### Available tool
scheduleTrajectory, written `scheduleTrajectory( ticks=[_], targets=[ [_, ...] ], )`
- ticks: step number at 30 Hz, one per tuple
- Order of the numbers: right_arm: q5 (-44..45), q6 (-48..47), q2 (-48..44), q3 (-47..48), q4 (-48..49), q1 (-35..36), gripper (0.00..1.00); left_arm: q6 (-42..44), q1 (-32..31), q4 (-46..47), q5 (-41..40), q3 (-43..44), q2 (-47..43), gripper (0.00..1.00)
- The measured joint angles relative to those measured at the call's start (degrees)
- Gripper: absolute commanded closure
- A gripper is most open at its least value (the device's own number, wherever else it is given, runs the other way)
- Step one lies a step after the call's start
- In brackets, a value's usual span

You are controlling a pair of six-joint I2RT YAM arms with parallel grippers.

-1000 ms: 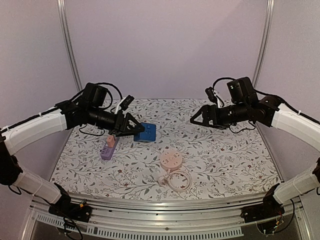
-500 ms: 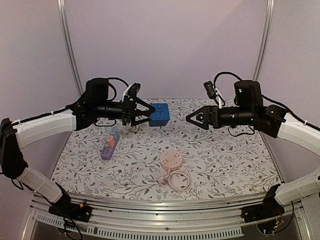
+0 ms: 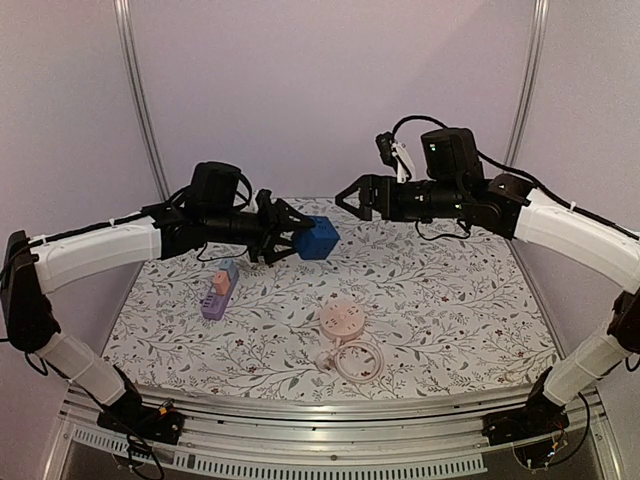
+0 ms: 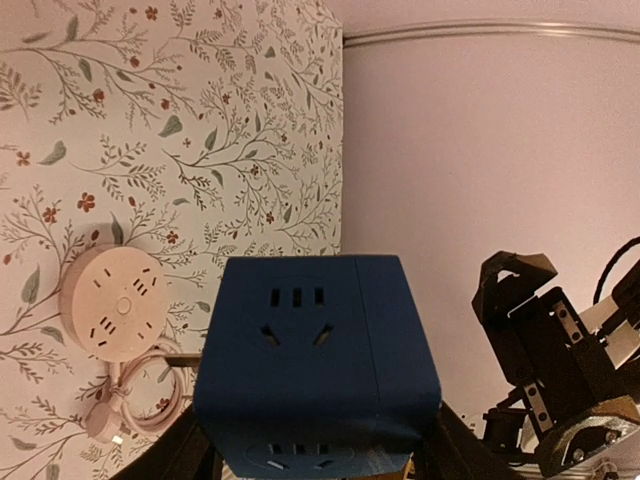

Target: Insert the plug

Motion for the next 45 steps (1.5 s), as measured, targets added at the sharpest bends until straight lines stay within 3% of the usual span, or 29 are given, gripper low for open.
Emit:
scheduleTrajectory(
  ticks=[15,45],
  targets=[
    [0.04,2.84,11.52,7.69,-7.93,3.19,0.01,-13.31,-3.19,-4.39,-14.47,0.13,0.0,0.78],
    [-5.53,4.02,18.75,12.74,-12.02,4.46,0.01,-12.59,-4.35,-3.04,-14.64,0.11,-0.07,0.79]
  ],
)
